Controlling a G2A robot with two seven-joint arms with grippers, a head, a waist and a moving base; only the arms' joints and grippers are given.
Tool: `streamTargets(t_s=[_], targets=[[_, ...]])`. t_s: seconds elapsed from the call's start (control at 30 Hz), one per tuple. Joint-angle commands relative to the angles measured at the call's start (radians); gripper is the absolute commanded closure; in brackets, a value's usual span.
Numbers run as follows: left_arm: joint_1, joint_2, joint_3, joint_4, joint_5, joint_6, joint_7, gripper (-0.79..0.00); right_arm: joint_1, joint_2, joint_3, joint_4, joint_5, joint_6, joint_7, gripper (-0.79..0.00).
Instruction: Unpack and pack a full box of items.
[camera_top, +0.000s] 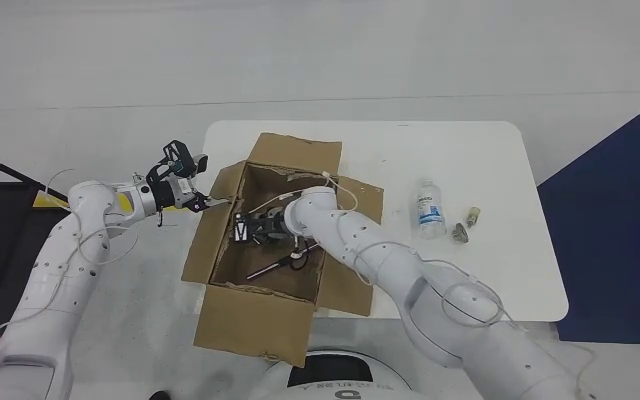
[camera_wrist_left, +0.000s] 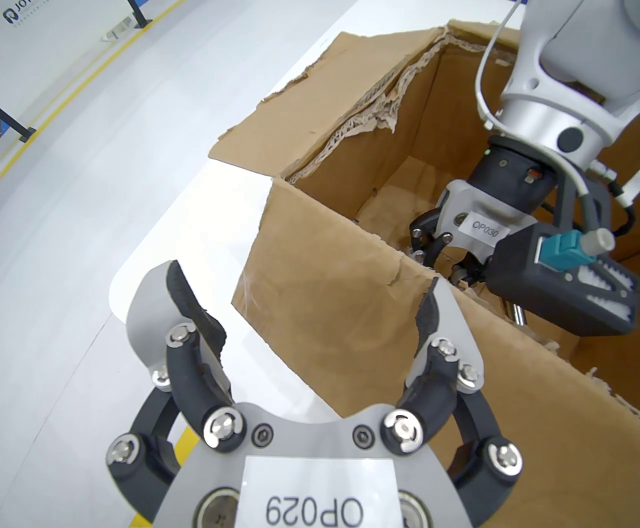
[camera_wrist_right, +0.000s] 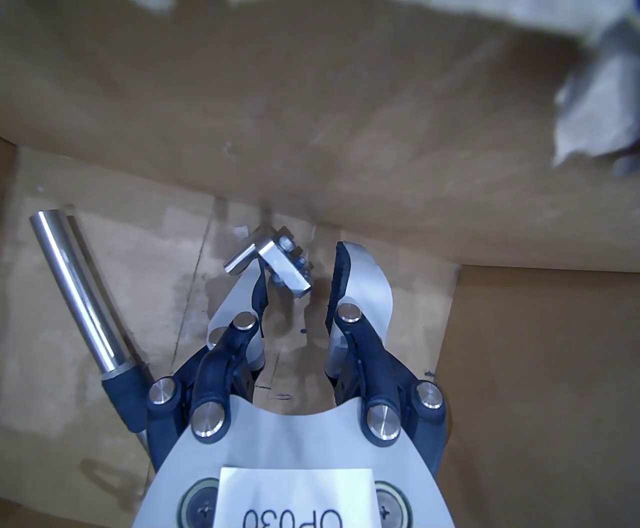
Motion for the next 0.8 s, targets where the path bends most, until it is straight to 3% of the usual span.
streamTargets(t_s=[0.0,0.23,0.3,0.33,0.37,0.77], targets=[[0.0,0.0,0.0,0.0,0.0,0.0,0.0,-0.785,0.004,-0.005,-0.002,0.014,-0.004,0.002,-0.011,-0.305],[0.0,0.0,0.0,0.0,0.0,0.0,0.0,-0.785,0.017,-0.031,-0.015,0.056,-0.003,-0.03,-0.003,-0.299],[0.0,0.0,0.0,0.0,0.0,0.0,0.0,-0.785,0.021,-0.039,-0.016,0.068,0.001,-0.033,-0.002,-0.209],[0.0,0.0,0.0,0.0,0.0,0.0,0.0,-0.785,0.023,-0.042,-0.016,0.074,0.002,-0.033,-0.004,-0.065],[0.0,0.0,0.0,0.0,0.0,0.0,0.0,-0.785,0.026,-0.044,-0.016,0.08,0.002,-0.034,-0.008,0.0],[0.0,0.0,0.0,0.0,0.0,0.0,0.0,-0.785,0.04,-0.036,-0.001,0.109,-0.021,0.014,-0.059,0.0]])
